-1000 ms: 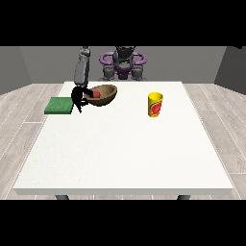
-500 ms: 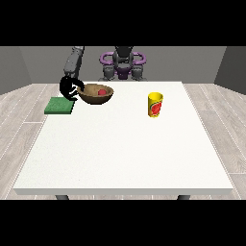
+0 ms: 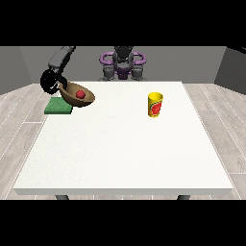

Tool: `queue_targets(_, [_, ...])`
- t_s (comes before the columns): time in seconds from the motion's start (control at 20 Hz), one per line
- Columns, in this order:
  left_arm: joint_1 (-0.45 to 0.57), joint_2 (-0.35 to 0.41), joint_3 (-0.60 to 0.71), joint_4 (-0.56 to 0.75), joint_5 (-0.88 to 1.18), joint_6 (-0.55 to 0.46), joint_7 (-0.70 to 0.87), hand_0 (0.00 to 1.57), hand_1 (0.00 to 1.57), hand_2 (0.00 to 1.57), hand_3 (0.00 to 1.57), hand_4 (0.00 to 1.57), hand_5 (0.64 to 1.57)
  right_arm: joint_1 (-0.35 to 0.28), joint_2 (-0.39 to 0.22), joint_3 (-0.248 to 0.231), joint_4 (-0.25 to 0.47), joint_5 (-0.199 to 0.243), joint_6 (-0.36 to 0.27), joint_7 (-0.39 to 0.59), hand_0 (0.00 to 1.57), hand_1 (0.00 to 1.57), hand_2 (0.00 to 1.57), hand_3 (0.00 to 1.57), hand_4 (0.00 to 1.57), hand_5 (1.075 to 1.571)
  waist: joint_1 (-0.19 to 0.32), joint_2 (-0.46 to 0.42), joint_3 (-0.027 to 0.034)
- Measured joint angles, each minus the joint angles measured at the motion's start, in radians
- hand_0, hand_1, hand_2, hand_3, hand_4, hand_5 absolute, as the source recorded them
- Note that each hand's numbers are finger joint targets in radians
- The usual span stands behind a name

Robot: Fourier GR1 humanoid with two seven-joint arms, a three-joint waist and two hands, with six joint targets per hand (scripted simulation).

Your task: Pick the cup and pour the ball into the bowl, then pick the bowl and place it on the pad

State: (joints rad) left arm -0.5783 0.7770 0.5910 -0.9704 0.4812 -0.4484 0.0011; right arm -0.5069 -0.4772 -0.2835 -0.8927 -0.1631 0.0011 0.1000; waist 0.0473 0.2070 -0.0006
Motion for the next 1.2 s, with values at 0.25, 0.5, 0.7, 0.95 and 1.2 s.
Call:
queue_targets(0.25, [0.010,0.018,0.002,0.018,-0.025,0.000,-0.071,0.00,0.00,0.00,0.00,0.70,1.562,-0.043,-0.046,-0.034,0.040,-0.015,0.036,-0.038,1.57,1.57,1.57,1.37,0.99,1.571,-0.006,0.060,0.0006])
queue_targets(0.5, [-0.006,0.031,0.018,-0.056,-0.003,0.021,-0.088,0.00,0.00,0.00,0.00,0.67,1.559,-0.068,-0.128,-0.120,0.167,-0.053,0.110,-0.178,1.57,1.57,1.57,0.00,0.97,1.570,0.012,0.173,0.0023])
queue_targets(0.7, [0.003,0.027,0.033,-0.140,0.027,0.046,-0.072,0.00,0.00,0.00,0.00,0.70,1.559,-0.074,-0.175,-0.162,0.272,-0.055,0.145,-0.298,1.57,1.57,1.57,0.00,0.97,1.570,0.022,0.236,0.0036])
queue_targets(0.95, [0.046,0.024,0.058,-0.228,0.069,0.057,-0.039,0.00,0.00,0.00,0.00,0.69,1.557,-0.086,-0.268,-0.194,0.378,-0.053,0.213,-0.368,1.57,1.57,1.57,0.00,0.98,1.570,0.026,0.260,0.0037])
queue_targets(1.2, [0.063,0.037,0.076,-0.268,0.104,0.067,-0.005,0.00,0.00,0.00,0.00,0.69,1.557,-0.113,-0.299,-0.193,0.439,-0.040,0.239,-0.401,1.57,1.57,1.57,0.35,0.98,1.570,0.023,0.267,0.0027])
